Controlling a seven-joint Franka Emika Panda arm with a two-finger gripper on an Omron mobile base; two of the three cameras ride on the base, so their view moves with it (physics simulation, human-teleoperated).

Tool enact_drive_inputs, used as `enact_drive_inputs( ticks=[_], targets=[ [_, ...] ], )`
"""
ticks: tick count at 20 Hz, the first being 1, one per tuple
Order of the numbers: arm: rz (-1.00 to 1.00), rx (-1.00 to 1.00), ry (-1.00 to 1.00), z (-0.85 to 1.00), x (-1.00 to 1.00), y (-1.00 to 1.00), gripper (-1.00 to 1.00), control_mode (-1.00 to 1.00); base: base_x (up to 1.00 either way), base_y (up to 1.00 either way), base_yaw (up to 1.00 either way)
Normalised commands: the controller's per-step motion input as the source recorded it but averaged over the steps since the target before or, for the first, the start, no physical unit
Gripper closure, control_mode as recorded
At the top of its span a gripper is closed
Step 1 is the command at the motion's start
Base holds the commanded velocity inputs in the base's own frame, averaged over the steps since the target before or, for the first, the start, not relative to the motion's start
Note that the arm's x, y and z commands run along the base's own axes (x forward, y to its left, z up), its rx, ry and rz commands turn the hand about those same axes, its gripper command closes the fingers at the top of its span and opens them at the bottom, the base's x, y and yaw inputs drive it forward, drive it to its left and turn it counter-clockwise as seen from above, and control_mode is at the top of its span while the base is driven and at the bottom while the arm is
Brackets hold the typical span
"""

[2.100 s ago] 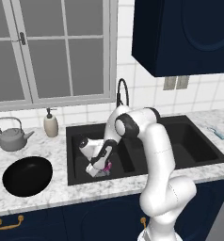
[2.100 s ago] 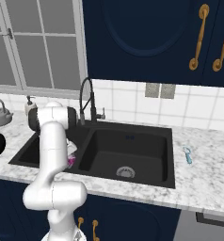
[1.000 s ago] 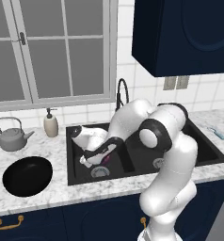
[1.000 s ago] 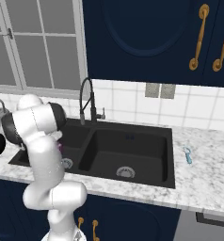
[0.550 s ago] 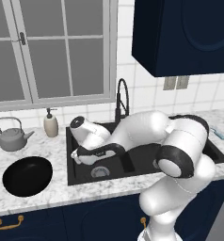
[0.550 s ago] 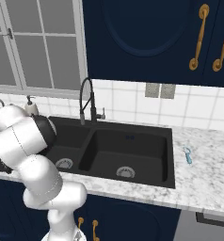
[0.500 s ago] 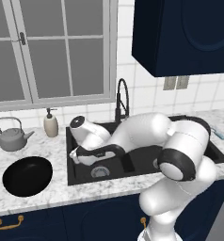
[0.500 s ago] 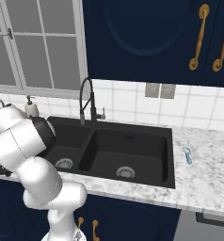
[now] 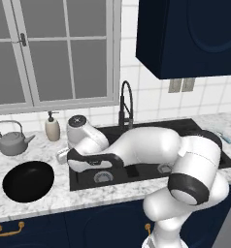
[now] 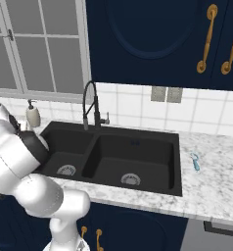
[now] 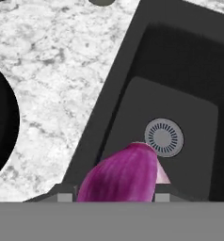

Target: Pick the onion from the sink and place it in the bowl. Then pick the bowl and place it in the microwave. Then close the microwave door and press the start button.

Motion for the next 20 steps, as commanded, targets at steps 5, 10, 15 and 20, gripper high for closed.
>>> enact_drive_inputs(
  ticks=[5,10,15,20],
  targets=[
    [0.00,0.17,0.00,0.23,0.00,0.91,1.00,-1.00,0.00,0.00,0.00],
    [0.00,0.11,0.00,0.03,-0.04,0.83,1.00,-1.00,0.00,0.00,0.00],
    [-0.05,0.01,0.00,0.00,-0.29,0.67,1.00,-1.00,0.00,0.00,0.00],
    [-0.13,0.00,0.01,-0.14,-0.16,0.33,1.00,-1.00,0.00,0.00,0.00]
  ],
)
